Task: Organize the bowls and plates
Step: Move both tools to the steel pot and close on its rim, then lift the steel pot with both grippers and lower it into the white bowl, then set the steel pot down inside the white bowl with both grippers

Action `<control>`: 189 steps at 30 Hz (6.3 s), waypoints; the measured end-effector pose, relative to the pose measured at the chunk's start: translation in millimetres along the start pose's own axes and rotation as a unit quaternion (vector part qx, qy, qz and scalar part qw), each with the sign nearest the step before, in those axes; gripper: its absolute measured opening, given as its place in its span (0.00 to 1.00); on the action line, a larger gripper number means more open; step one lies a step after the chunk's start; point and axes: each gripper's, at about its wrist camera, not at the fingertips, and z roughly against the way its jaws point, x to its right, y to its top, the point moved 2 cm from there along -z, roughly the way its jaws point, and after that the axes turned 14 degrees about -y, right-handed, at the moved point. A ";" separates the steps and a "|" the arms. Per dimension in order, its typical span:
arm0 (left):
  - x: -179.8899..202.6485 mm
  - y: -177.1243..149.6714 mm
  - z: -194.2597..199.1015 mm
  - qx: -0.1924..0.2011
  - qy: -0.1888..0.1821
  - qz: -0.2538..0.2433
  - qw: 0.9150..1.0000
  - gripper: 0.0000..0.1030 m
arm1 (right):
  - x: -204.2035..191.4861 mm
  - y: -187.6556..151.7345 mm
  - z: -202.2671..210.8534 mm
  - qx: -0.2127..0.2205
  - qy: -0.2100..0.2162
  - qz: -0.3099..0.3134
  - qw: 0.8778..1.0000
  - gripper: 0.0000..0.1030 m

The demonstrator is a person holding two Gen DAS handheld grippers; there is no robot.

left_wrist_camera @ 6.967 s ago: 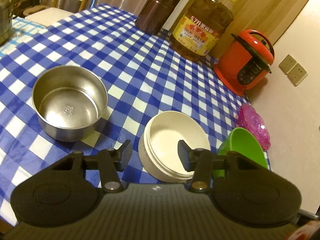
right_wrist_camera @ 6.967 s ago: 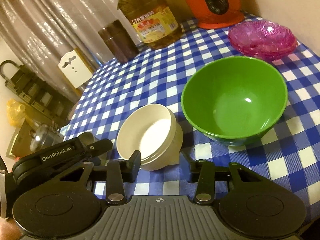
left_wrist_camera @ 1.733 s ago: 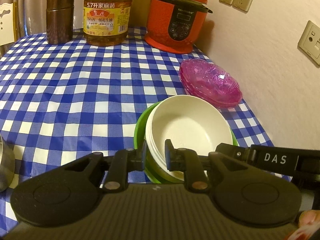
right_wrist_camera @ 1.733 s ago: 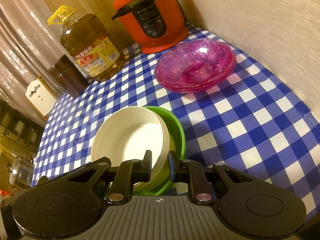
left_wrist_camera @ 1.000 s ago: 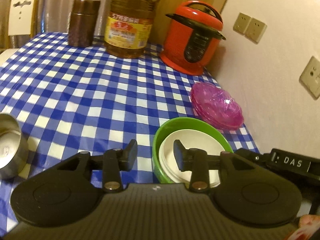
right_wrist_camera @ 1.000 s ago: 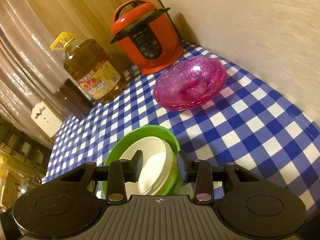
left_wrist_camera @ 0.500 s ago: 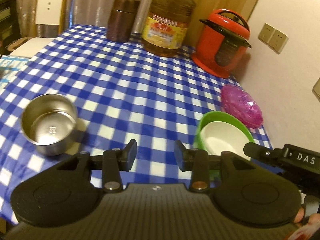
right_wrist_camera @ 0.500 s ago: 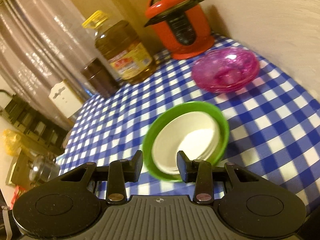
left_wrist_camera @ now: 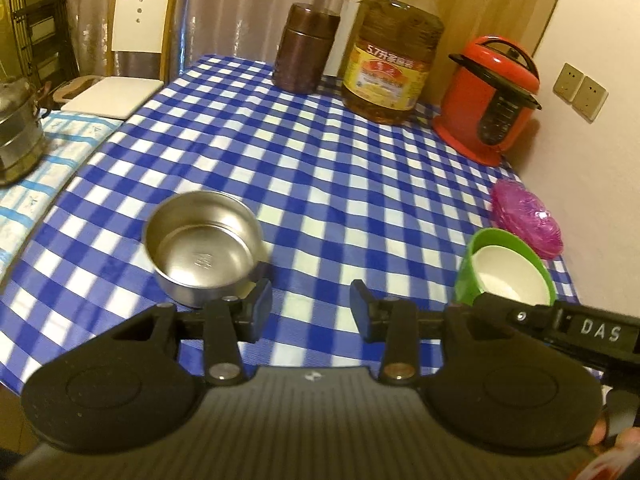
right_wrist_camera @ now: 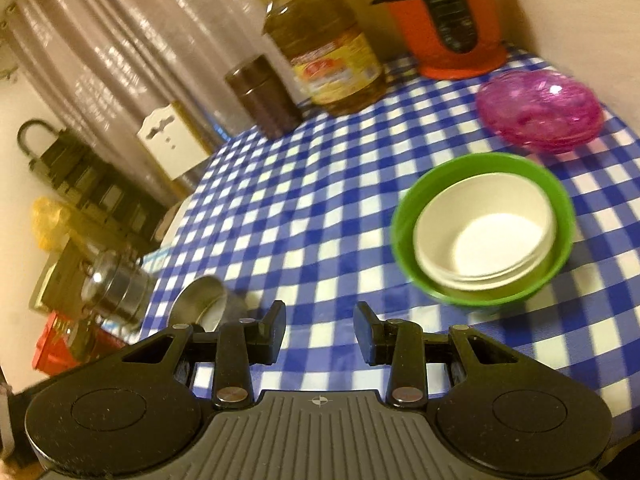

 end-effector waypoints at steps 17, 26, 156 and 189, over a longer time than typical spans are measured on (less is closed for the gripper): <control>-106.4 39.2 -3.9 -0.024 0.049 0.006 0.998 0.38 | -84.8 -8.1 -65.7 -0.047 0.033 0.073 0.996 0.37; -143.0 44.1 -34.4 -0.051 0.053 0.016 0.997 0.37 | -115.4 -8.8 -110.7 -0.067 0.041 0.080 0.994 0.37; 149.2 37.2 -138.8 -0.069 -0.122 -0.073 0.987 0.07 | 126.2 85.3 -11.4 -0.008 -0.096 0.005 0.995 0.11; 134.5 40.5 -130.2 -0.059 -0.130 -0.057 0.988 0.14 | 140.7 83.3 -3.9 0.018 -0.068 -0.042 0.997 0.12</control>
